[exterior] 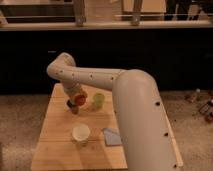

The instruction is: Place apple in metal cup

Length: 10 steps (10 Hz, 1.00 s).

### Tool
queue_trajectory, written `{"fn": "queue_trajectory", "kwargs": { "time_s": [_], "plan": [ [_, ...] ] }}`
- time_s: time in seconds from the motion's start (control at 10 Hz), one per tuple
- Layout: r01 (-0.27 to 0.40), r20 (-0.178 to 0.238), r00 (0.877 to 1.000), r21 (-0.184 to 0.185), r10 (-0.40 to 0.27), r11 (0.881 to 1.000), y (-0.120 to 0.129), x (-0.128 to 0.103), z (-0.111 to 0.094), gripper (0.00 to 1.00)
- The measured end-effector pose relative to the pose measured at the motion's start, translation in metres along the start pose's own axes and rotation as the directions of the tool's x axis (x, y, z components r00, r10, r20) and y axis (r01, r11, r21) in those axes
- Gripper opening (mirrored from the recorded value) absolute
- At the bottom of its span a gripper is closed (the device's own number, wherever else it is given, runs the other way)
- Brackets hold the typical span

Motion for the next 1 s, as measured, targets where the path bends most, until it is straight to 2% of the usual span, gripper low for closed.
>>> {"fn": "queue_trajectory", "kwargs": {
  "time_s": [0.5, 1.0],
  "plan": [
    [-0.012, -0.056, 0.998, 0.024, 0.013, 1.000, -0.015, 0.007, -0.015, 0.01],
    [-0.017, -0.088, 0.996, 0.078, 0.024, 0.997, -0.025, 0.015, -0.021, 0.01]
  ]
}}
